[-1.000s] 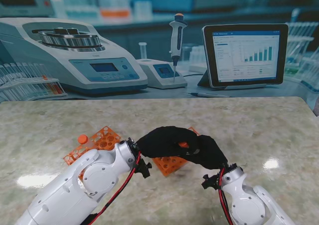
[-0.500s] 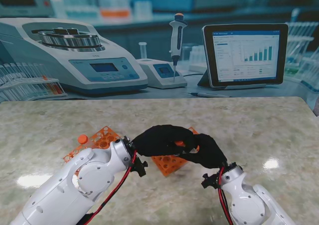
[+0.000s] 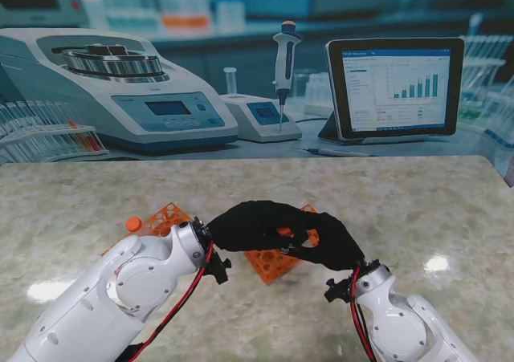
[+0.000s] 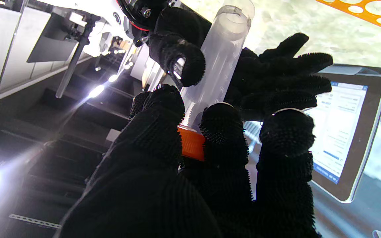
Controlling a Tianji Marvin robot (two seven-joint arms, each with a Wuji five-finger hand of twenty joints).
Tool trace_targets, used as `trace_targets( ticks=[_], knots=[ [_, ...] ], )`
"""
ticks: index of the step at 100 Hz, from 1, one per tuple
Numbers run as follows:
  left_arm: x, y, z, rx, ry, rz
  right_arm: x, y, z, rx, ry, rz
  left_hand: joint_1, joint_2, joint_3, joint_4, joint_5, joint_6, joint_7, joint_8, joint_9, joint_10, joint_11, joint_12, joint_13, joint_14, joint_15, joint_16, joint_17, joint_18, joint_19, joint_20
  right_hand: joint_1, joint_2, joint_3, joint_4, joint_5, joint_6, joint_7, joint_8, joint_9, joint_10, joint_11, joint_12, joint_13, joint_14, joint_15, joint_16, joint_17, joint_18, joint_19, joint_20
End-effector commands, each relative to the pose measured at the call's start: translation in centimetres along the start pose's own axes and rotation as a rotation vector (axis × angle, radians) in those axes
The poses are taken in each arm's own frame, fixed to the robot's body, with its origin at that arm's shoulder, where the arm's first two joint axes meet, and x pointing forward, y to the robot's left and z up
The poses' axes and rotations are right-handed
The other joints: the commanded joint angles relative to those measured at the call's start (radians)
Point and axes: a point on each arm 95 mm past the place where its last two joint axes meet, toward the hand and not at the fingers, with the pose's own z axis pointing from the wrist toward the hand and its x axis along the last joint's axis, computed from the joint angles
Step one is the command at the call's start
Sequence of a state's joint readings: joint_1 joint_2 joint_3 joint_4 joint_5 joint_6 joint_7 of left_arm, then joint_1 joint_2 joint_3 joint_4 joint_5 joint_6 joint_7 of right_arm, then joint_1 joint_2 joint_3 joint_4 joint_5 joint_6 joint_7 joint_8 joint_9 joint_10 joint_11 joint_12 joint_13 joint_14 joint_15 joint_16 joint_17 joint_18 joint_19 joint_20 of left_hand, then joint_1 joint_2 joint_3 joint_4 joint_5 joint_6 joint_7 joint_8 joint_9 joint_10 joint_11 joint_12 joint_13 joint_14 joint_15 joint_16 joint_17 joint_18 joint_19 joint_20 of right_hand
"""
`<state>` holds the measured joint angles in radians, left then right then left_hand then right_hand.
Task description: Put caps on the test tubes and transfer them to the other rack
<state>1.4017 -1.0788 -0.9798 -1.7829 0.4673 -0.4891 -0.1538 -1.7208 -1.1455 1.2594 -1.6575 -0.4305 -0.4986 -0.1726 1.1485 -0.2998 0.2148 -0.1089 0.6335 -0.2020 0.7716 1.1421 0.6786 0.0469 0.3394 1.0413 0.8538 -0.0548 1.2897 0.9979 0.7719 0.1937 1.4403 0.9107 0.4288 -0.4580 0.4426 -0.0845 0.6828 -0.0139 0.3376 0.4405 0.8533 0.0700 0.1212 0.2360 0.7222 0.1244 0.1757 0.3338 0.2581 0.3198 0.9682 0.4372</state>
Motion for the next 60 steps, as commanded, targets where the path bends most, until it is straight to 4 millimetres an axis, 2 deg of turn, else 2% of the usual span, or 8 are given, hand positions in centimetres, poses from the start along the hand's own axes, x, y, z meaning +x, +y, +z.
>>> trace_targets(
  ticks=[1, 10, 19, 22, 37, 60],
  knots=[
    [0.0, 0.1, -0.3, -0.014, -0.006, 0.002, -0.1, 0.0, -0.1, 0.0, -0.003, -0.005, 0.143, 0.21, 0.348, 0.058, 0.213, 0.005, 0.559, 0.178, 0.208, -0.043, 0.395, 0.094, 0.011, -0.187, 0.019, -0.01, 0.018, 0.017, 0.001, 0.047, -0.06, 0.059, 0.044, 0.004, -0.052, 0.025, -0.029, -0.018, -0.052, 0.01, -0.029, -0.037, -0.056, -0.001, -0.044, -0.053, -0.055, 0.016, -0.046, -0.064],
    [0.0, 0.1, -0.5, -0.019, -0.008, 0.006, -0.2, 0.0, 0.0, 0.01, -0.006, -0.014, 0.143, 0.209, 0.349, 0.058, 0.215, 0.006, 0.56, 0.177, 0.21, -0.044, 0.396, 0.094, 0.012, -0.185, 0.02, -0.01, 0.017, 0.02, -0.001, 0.047, -0.108, 0.077, 0.049, 0.0, -0.085, 0.038, -0.051, -0.028, -0.096, 0.016, -0.051, -0.082, -0.109, 0.003, -0.072, -0.109, -0.099, 0.019, -0.09, -0.147],
    [0.0, 0.0, -0.7, -0.024, -0.011, 0.011, -0.3, 0.0, 0.0, 0.015, -0.009, -0.021, 0.143, 0.209, 0.349, 0.058, 0.216, 0.006, 0.56, 0.177, 0.21, -0.044, 0.396, 0.094, 0.012, -0.185, 0.02, -0.01, 0.017, 0.02, -0.002, 0.048, -0.138, 0.093, 0.045, -0.003, -0.105, 0.044, -0.06, -0.03, -0.131, 0.017, -0.063, -0.097, -0.15, 0.004, -0.088, -0.127, -0.135, 0.022, -0.113, -0.173],
    [0.0, -0.1, -0.8, -0.025, -0.012, 0.011, -0.3, 0.0, 0.0, 0.015, -0.011, -0.022, 0.143, 0.209, 0.349, 0.058, 0.216, 0.005, 0.56, 0.177, 0.211, -0.044, 0.396, 0.094, 0.012, -0.185, 0.02, -0.01, 0.016, 0.02, -0.002, 0.048, -0.15, 0.094, 0.051, -0.004, -0.11, 0.046, -0.063, -0.031, -0.139, 0.018, -0.061, -0.11, -0.158, 0.008, -0.089, -0.149, -0.136, 0.022, -0.123, -0.2],
    [-0.1, -0.1, -1.1, -0.03, -0.018, 0.015, -0.4, -0.1, 0.2, 0.011, -0.014, -0.028, 0.143, 0.208, 0.349, 0.058, 0.216, 0.003, 0.561, 0.176, 0.212, -0.044, 0.396, 0.094, 0.013, -0.183, 0.021, -0.009, 0.016, 0.022, -0.004, 0.048, -0.196, 0.109, 0.06, -0.008, -0.134, 0.053, -0.076, -0.035, -0.181, 0.018, -0.066, -0.133, -0.211, 0.015, -0.106, -0.191, -0.166, 0.022, -0.156, -0.245],
    [-0.3, -0.3, -1.9, -0.033, -0.034, 0.026, -0.5, 0.0, 0.3, 0.007, -0.016, -0.042, 0.143, 0.208, 0.349, 0.058, 0.216, 0.003, 0.561, 0.175, 0.211, -0.046, 0.396, 0.093, 0.013, -0.183, 0.021, -0.009, 0.015, 0.022, -0.005, 0.049, -0.222, 0.122, 0.062, -0.011, -0.145, 0.053, -0.08, -0.036, -0.198, 0.018, -0.071, -0.144, -0.248, 0.02, -0.117, -0.218, -0.19, 0.022, -0.184, -0.276]
  ],
)
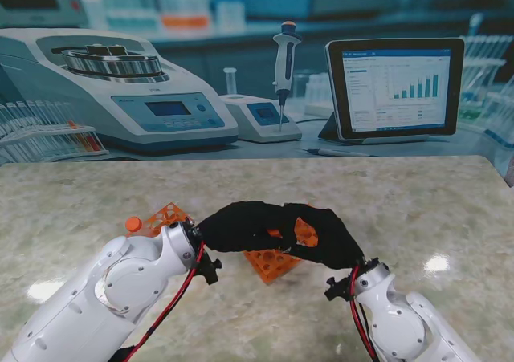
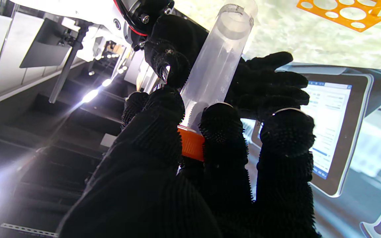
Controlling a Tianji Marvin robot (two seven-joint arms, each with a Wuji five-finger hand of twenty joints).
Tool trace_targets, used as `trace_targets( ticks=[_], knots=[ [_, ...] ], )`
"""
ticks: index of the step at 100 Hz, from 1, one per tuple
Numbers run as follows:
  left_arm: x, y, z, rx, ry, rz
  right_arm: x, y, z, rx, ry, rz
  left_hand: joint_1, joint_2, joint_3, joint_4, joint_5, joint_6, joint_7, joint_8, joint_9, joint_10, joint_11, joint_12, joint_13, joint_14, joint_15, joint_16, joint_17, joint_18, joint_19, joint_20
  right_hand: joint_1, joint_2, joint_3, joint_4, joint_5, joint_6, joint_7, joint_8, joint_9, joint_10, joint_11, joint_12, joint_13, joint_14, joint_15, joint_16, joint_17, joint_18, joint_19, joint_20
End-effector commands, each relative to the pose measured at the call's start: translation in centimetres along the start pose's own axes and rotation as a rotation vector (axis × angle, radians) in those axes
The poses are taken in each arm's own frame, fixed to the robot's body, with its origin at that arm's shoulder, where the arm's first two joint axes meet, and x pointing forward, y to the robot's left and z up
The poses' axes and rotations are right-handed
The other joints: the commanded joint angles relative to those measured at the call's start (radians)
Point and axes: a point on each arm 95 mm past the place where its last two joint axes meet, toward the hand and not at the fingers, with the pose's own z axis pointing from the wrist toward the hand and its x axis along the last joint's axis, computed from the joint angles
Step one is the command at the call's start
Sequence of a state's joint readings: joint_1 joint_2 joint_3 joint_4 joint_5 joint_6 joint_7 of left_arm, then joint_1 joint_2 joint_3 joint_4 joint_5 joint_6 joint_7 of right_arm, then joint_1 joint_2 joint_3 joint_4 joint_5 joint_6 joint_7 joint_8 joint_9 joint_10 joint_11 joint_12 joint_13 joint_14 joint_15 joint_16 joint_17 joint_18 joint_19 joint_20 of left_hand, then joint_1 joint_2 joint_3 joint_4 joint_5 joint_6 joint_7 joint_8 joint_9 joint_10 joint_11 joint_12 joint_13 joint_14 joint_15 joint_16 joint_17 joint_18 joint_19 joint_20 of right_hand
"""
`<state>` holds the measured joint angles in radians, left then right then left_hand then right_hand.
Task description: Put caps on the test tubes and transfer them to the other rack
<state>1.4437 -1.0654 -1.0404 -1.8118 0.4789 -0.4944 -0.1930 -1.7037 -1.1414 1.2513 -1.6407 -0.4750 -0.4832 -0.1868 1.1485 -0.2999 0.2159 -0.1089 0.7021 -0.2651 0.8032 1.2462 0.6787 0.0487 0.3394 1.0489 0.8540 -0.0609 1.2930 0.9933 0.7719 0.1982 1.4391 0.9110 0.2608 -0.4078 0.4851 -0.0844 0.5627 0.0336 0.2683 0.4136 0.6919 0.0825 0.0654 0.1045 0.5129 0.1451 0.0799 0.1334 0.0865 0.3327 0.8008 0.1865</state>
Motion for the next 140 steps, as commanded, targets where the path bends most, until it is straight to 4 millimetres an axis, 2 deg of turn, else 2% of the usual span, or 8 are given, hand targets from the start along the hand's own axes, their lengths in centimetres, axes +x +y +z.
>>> trace_targets(
  ticks=[1, 58, 77, 97, 108, 140],
  knots=[
    [-0.1, 0.3, -0.5, -0.017, -0.009, 0.004, 0.0, 0.0, 0.1, -0.006, -0.007, 0.006, 0.143, 0.209, 0.348, 0.058, 0.148, 0.066, 0.53, 0.071, 0.211, -0.047, 0.396, 0.086, 0.013, -0.177, 0.017, -0.004, 0.014, 0.018, -0.004, 0.049, -0.054, 0.072, 0.02, -0.011, -0.026, 0.005, -0.012, -0.009, -0.036, 0.005, -0.015, -0.013, -0.039, -0.001, -0.021, -0.018, -0.017, 0.009, -0.017, -0.026],
    [-1.4, -0.6, -2.9, -0.01, -0.084, 0.043, -0.8, 0.5, 0.1, 0.031, -0.037, 0.005, 0.143, 0.208, 0.348, 0.057, 0.146, 0.066, 0.53, 0.068, 0.21, -0.046, 0.396, 0.085, 0.011, -0.172, 0.017, -0.002, 0.004, 0.025, -0.008, 0.053, -0.048, 0.061, 0.03, -0.012, 0.004, -0.024, 0.012, 0.006, 0.001, -0.001, 0.015, 0.006, 0.004, 0.004, 0.014, -0.012, 0.007, 0.021, 0.027, -0.028],
    [-1.9, -0.9, -3.8, -0.009, -0.113, 0.057, -0.9, 0.7, 0.3, 0.049, -0.043, 0.004, 0.143, 0.208, 0.348, 0.057, 0.146, 0.065, 0.531, 0.067, 0.208, -0.046, 0.396, 0.084, 0.01, -0.169, 0.017, 0.0, 0.0, 0.026, -0.009, 0.053, -0.033, 0.046, 0.035, -0.011, 0.028, -0.038, 0.029, 0.017, 0.039, -0.004, 0.036, 0.029, 0.055, 0.006, 0.041, 0.011, 0.027, 0.023, 0.055, -0.019],
    [-2.5, -1.3, -4.7, -0.006, -0.143, 0.071, -0.6, 1.4, 1.3, 0.124, -0.037, -0.013, 0.143, 0.208, 0.348, 0.057, 0.146, 0.065, 0.53, 0.066, 0.209, -0.045, 0.397, 0.084, 0.01, -0.163, 0.018, 0.004, -0.003, 0.03, -0.006, 0.056, -0.003, 0.034, 0.03, -0.01, 0.057, -0.05, 0.05, 0.047, 0.098, -0.012, 0.071, 0.124, 0.115, -0.008, 0.08, 0.114, 0.04, 0.023, 0.086, 0.015],
    [-2.9, -1.4, -5.1, -0.009, -0.16, 0.077, -0.3, 2.2, 2.2, 0.186, -0.027, -0.018, 0.143, 0.207, 0.349, 0.057, 0.146, 0.065, 0.53, 0.066, 0.21, -0.045, 0.398, 0.084, 0.01, -0.163, 0.017, 0.005, -0.004, 0.03, -0.006, 0.056, 0.003, 0.032, 0.029, -0.009, 0.083, -0.067, 0.062, 0.056, 0.116, -0.016, 0.074, 0.135, 0.125, -0.023, 0.075, 0.121, 0.054, 0.014, 0.091, 0.023],
    [-3.5, -1.9, -6.4, -0.012, -0.198, 0.097, 0.4, 4.3, 4.7, 0.34, -0.025, -0.042, 0.143, 0.207, 0.349, 0.057, 0.146, 0.066, 0.531, 0.064, 0.208, -0.044, 0.398, 0.083, 0.008, -0.157, 0.017, 0.009, -0.012, 0.035, -0.006, 0.058, -0.004, 0.033, 0.027, -0.01, 0.079, -0.093, 0.06, 0.064, 0.113, -0.017, 0.062, 0.145, 0.132, -0.02, 0.067, 0.132, 0.072, 0.001, 0.115, 0.065]
  ],
)
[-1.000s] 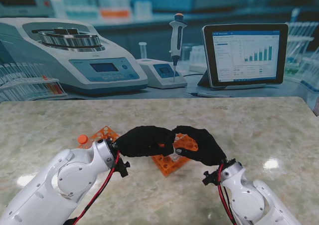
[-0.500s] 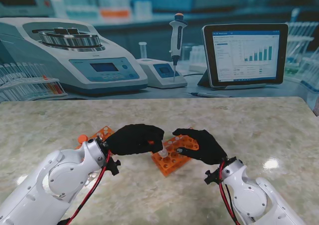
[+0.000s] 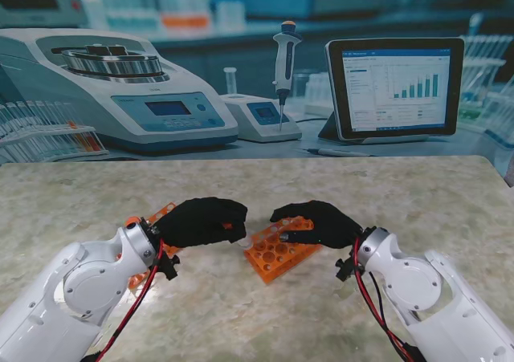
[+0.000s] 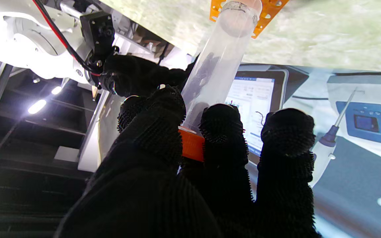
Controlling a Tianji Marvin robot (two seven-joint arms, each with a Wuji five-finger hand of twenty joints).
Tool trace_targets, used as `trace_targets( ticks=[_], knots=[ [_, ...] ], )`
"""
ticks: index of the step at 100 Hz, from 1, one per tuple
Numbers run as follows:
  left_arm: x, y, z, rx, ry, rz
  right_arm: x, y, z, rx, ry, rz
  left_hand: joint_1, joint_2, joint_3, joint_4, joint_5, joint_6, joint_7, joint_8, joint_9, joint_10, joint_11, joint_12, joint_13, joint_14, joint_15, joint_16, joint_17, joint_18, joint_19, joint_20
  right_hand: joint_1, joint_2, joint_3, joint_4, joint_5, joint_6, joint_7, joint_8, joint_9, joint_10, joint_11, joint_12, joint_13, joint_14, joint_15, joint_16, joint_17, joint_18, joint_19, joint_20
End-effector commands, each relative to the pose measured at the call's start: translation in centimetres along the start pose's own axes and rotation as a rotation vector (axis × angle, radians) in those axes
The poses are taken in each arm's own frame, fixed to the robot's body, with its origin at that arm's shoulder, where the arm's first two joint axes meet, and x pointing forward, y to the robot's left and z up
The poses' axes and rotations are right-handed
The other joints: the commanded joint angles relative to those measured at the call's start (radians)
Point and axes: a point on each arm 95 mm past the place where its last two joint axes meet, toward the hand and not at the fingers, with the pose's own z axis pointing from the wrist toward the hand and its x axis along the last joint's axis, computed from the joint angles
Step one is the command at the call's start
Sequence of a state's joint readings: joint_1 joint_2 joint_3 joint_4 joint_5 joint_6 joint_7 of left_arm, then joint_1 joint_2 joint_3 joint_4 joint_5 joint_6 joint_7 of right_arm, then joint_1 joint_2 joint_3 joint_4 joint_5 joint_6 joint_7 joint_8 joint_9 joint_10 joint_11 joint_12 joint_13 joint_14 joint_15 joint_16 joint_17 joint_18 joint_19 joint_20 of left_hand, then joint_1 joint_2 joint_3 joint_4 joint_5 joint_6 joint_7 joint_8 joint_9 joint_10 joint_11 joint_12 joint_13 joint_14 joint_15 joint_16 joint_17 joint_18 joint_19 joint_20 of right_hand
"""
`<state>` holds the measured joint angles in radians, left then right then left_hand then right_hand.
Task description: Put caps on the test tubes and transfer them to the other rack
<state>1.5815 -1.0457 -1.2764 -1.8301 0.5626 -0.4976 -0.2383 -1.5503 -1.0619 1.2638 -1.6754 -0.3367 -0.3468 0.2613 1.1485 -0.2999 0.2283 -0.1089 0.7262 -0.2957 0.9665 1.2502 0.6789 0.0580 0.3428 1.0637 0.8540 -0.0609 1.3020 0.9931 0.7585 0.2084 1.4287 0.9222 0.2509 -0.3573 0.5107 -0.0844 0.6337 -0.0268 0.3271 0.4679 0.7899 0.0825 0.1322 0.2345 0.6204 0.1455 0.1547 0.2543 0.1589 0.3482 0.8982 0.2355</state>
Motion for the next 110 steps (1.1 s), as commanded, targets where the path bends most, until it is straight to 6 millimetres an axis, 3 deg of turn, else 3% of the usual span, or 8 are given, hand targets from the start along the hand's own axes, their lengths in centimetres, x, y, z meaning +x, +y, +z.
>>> trace_targets(
  ticks=[1, 73, 110],
  knots=[
    [-0.1, 0.0, -0.3, -0.007, -0.007, 0.007, 0.6, 1.0, 0.4, 0.012, 0.011, -0.01, 0.143, 0.207, 0.337, 0.057, 0.122, 0.097, 0.368, 0.06, 0.208, -0.053, 0.394, 0.069, 0.008, -0.157, 0.008, 0.01, 0.002, 0.024, 0.004, 0.047, 0.006, -0.018, 0.001, -0.01, 0.008, -0.034, 0.001, 0.01, 0.015, -0.017, -0.005, 0.015, 0.024, -0.021, -0.008, 0.011, -0.001, -0.014, 0.017, 0.017],
    [-2.6, -1.0, -2.5, -0.009, -0.099, 0.042, 3.0, 5.0, 4.1, 0.244, 0.021, -0.061, 0.143, 0.206, 0.338, 0.057, 0.121, 0.095, 0.368, 0.057, 0.207, -0.051, 0.395, 0.067, 0.008, -0.145, 0.009, 0.02, -0.009, 0.032, 0.008, 0.053, -0.017, -0.025, 0.014, -0.013, 0.005, -0.029, -0.008, 0.009, 0.008, -0.025, -0.017, 0.01, 0.015, -0.03, -0.022, 0.005, -0.016, -0.008, -0.02, 0.03],
    [-4.2, -1.3, -4.2, -0.008, -0.169, 0.066, 2.3, 5.4, 3.2, 0.21, 0.0, -0.06, 0.143, 0.207, 0.337, 0.057, 0.119, 0.095, 0.369, 0.055, 0.206, -0.051, 0.394, 0.065, 0.005, -0.139, 0.008, 0.025, -0.02, 0.036, 0.006, 0.056, -0.019, -0.022, 0.017, -0.014, 0.01, -0.029, -0.006, 0.01, 0.011, -0.026, -0.015, 0.01, 0.014, -0.029, -0.022, 0.003, -0.019, -0.004, -0.023, 0.028]
  ],
)
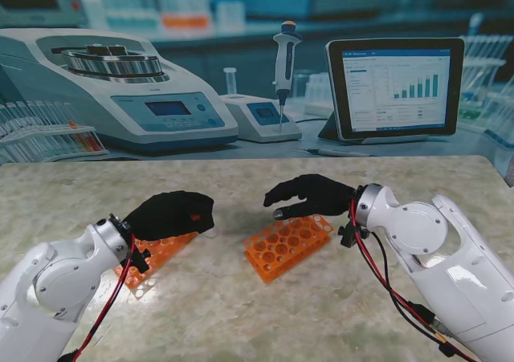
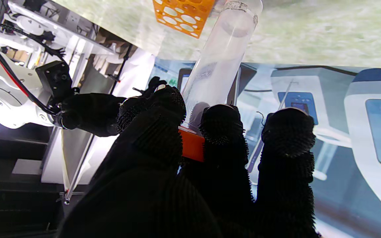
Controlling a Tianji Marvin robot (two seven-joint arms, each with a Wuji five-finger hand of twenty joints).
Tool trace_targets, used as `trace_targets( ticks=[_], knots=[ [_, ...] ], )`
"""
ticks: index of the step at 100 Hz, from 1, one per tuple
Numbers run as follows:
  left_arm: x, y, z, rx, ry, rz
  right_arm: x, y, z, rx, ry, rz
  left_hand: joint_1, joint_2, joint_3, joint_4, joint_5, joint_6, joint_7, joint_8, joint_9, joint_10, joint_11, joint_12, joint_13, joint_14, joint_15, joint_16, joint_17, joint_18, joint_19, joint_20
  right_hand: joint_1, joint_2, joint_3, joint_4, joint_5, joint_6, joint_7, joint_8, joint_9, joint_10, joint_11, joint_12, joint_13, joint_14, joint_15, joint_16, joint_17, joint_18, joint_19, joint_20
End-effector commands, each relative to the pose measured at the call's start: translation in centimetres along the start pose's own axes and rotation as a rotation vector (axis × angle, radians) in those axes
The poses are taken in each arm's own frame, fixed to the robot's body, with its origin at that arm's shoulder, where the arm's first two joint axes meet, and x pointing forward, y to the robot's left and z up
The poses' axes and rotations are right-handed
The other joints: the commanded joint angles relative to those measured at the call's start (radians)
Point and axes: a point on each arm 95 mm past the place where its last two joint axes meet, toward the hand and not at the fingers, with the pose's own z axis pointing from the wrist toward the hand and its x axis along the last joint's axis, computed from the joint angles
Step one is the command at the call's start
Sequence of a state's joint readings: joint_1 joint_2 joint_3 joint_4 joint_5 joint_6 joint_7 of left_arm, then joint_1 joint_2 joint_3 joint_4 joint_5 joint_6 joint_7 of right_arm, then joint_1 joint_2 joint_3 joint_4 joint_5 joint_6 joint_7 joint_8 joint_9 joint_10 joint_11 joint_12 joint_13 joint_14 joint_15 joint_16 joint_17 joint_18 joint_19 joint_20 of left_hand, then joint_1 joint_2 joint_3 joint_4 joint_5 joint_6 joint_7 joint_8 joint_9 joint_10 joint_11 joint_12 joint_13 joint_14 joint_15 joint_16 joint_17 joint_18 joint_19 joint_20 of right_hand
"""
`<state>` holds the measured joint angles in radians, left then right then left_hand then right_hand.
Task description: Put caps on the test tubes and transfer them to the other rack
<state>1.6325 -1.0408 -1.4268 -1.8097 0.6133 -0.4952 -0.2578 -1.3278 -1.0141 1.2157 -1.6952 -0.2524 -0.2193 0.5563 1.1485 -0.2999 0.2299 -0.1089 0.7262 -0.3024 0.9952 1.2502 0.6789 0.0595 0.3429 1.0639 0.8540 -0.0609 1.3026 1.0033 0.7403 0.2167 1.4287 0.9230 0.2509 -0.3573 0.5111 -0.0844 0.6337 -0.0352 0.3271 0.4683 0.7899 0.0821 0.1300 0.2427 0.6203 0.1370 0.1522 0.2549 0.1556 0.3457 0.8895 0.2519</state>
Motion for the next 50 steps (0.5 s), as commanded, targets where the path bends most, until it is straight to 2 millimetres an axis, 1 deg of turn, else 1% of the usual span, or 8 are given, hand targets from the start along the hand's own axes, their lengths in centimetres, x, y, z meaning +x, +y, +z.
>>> trace_targets(
  ticks=[1, 24, 50],
  knots=[
    [-0.7, 0.4, -0.5, -0.01, -0.026, 0.001, -0.3, -0.7, -0.2, 0.006, -0.009, 0.008, 0.143, 0.207, 0.336, 0.057, 0.119, 0.101, 0.34, 0.055, 0.205, -0.052, 0.393, 0.065, 0.004, -0.138, 0.007, 0.015, -0.002, 0.028, 0.006, 0.056, -0.019, -0.022, 0.016, -0.015, 0.011, -0.019, -0.006, 0.01, 0.011, -0.025, -0.013, 0.002, 0.013, -0.019, -0.02, 0.002, -0.016, -0.001, -0.014, 0.011],
    [-2.0, 0.3, -1.6, -0.002, -0.079, 0.015, -1.1, -1.2, -0.6, -0.001, -0.026, 0.019, 0.143, 0.207, 0.337, 0.057, 0.119, 0.101, 0.341, 0.054, 0.205, -0.05, 0.393, 0.065, 0.003, -0.129, 0.007, 0.023, -0.01, 0.033, 0.009, 0.06, -0.017, -0.021, 0.015, -0.015, 0.014, -0.019, -0.004, 0.011, 0.012, -0.024, -0.012, 0.002, 0.013, -0.018, -0.019, 0.002, -0.018, 0.001, -0.016, 0.01],
    [-2.8, 0.2, -2.7, -0.011, -0.114, 0.035, -1.9, -1.8, -0.6, 0.006, -0.045, 0.028, 0.143, 0.206, 0.337, 0.057, 0.117, 0.101, 0.34, 0.051, 0.205, -0.05, 0.393, 0.064, 0.002, -0.124, 0.006, 0.029, -0.016, 0.035, 0.008, 0.063, -0.016, -0.019, 0.014, -0.014, 0.012, -0.019, -0.005, 0.011, 0.011, -0.025, -0.013, 0.002, 0.009, -0.016, -0.02, 0.001, -0.022, 0.002, -0.018, 0.009]
  ],
)
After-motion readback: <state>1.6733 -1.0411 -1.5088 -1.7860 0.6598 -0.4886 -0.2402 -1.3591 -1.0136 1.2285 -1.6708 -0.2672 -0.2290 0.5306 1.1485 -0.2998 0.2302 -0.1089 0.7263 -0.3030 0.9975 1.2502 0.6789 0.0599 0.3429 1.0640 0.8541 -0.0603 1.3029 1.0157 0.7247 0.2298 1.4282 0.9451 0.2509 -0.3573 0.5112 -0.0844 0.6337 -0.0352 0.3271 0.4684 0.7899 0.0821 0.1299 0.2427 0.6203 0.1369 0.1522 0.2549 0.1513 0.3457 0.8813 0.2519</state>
